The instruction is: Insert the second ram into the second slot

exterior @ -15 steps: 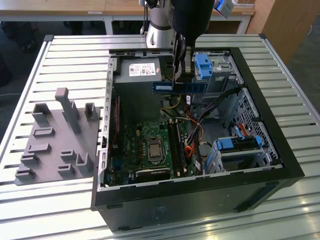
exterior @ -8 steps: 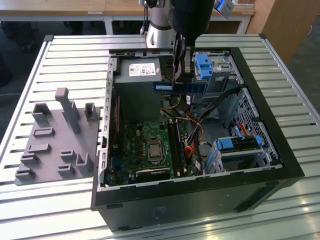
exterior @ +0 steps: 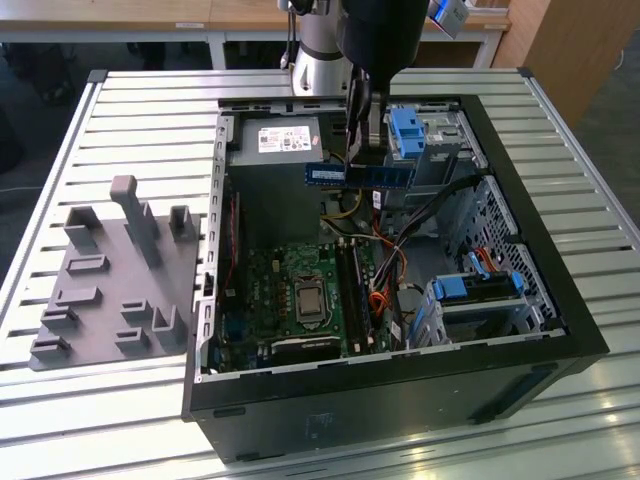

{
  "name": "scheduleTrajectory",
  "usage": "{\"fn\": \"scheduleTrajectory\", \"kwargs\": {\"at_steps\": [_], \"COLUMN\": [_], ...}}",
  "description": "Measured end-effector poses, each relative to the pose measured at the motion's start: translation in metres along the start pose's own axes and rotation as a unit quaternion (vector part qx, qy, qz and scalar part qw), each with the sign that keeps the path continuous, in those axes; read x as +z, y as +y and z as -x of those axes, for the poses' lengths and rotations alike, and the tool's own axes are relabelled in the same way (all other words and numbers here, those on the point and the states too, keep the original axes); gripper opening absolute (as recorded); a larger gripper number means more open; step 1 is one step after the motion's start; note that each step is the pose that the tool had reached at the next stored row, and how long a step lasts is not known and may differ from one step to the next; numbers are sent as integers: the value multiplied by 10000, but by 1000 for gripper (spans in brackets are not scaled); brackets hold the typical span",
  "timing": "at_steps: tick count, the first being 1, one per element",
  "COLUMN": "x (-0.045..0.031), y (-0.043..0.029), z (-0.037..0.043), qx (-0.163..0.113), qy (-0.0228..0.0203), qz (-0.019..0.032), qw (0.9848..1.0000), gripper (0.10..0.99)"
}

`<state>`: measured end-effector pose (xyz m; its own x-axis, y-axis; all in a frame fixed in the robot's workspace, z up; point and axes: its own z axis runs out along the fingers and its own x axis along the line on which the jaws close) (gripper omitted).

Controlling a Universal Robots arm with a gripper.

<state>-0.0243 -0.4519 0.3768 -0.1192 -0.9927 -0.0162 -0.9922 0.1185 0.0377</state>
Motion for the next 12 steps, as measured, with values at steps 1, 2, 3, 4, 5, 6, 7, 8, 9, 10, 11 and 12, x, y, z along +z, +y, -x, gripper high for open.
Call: {"fn": "scheduleTrajectory", "kwargs": {"at_steps": [1,2,3,4,5,6,7,8,9,10,11,12], "x": [0,0,0,0,0,0,0,0,0,0,0,0], "y": [0,0,0,0,0,0,0,0,0,0,0,0], "z": [0,0,0,0,0,0,0,0,0,0,0,0], "qx": [7,13,20,26,32,39,46,53,60,66,72,78], "qy": [0,-1,-1,-1,-1,-2,-2,-2,-2,-3,-3,-3], "qz": [0,0,0,0,-1,-1,-1,-1,-1,-1,-1,-1], "qw": [10000,10000,10000,10000,10000,10000,10000,10000,10000,10000,10000,10000], "gripper": [137,137,137,137,137,137,137,137,137,137,137,137]}}
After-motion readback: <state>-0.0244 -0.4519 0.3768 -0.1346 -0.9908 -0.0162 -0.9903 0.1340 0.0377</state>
